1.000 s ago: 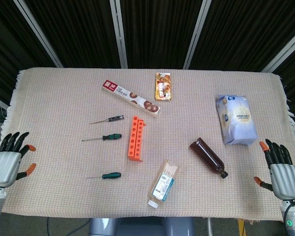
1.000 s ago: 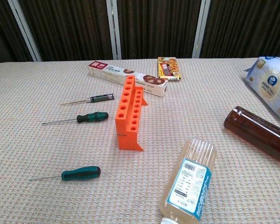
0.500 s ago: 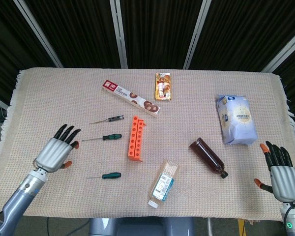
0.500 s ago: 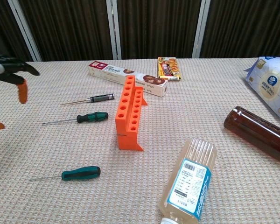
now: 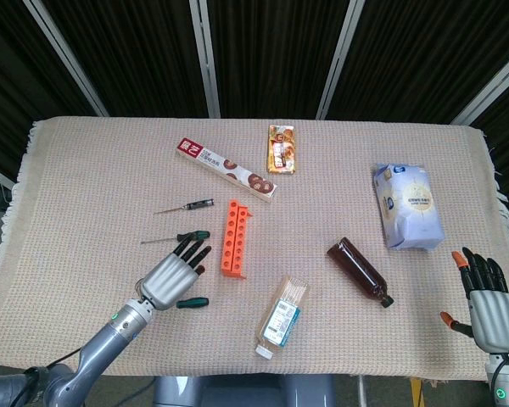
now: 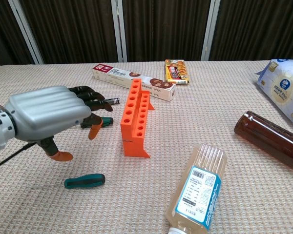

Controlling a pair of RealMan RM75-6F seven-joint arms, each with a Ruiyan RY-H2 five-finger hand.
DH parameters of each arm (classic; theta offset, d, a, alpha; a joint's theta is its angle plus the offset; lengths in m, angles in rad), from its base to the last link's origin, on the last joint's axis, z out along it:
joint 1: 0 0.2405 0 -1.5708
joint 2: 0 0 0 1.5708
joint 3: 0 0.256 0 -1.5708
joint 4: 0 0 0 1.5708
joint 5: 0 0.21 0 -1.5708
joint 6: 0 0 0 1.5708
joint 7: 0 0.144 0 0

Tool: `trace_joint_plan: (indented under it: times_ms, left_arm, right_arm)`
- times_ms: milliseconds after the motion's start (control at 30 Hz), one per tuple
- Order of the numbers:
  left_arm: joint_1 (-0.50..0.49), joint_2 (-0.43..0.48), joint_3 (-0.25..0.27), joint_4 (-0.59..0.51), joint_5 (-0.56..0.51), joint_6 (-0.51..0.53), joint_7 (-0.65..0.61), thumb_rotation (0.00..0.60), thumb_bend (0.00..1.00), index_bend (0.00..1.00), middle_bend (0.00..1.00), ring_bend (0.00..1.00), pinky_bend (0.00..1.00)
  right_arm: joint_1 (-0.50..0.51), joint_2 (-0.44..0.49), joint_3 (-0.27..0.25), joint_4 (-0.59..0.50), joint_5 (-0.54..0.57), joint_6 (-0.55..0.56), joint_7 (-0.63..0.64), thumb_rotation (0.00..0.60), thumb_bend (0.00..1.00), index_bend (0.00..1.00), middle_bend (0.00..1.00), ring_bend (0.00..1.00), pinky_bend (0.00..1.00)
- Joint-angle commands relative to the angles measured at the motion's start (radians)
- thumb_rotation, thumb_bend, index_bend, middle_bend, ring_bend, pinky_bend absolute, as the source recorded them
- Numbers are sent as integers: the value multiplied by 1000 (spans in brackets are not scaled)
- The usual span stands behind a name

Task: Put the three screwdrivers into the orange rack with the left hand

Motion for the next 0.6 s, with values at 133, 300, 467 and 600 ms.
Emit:
trace_joint_plan:
  times_ms: [133,300,467,600]
  left_arm:
    - [-38,-104,35,-20,-162,35,129,600,188,414,55,0,0]
    - [-57,-134,44,-36,-235,69,163,600,188,401,53,0,0]
    - [-73,-156,56,-40,-271,109,182,600,189,393,51,0,0]
    - [-80,-181,70,-27,-299,149,196,600,239,400,50,0,0]
  right_arm:
    - [-3,4,-1,-2,-2,1,2,600,0,0,0,0,0]
    - [-6,2,-1,3,3,-2,10,600,0,0,0,0,0]
    - [-4,0,-1,13,6,-11,20,600,0,0,0,0,0]
    - [-3,4,1,15,9,-16,24,600,0,0,0,0,0]
